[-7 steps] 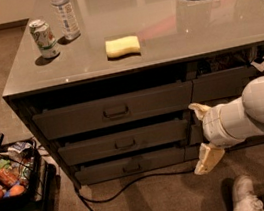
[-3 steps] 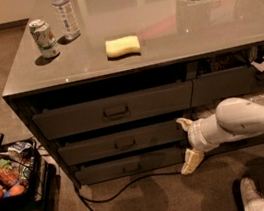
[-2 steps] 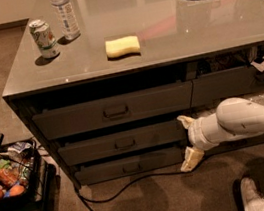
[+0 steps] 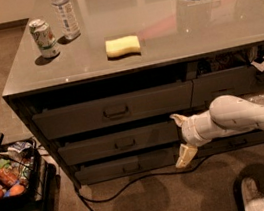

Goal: Open middle drawer

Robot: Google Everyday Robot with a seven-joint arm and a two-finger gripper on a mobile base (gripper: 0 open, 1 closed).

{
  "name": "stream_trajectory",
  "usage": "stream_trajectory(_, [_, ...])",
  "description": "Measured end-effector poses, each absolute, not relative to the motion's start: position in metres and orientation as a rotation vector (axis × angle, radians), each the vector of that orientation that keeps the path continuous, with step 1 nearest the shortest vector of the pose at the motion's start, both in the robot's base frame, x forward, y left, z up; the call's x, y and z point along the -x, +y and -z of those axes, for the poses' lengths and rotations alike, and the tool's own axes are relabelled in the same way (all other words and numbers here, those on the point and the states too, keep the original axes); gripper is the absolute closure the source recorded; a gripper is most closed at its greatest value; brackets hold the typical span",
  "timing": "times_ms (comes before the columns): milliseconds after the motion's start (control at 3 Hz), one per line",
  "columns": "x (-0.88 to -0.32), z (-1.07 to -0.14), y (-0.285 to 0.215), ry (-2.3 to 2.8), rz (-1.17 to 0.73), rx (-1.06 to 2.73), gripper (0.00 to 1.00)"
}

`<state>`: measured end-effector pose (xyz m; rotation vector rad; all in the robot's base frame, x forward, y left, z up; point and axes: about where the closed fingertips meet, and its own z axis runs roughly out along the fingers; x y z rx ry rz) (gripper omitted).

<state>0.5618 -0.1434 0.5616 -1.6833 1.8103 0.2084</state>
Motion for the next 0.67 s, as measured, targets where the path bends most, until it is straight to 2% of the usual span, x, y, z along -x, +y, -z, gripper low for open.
stream_trajectory(667, [-0.611,-0.55,-0.128,1.73,-0.234,1.723,0.0])
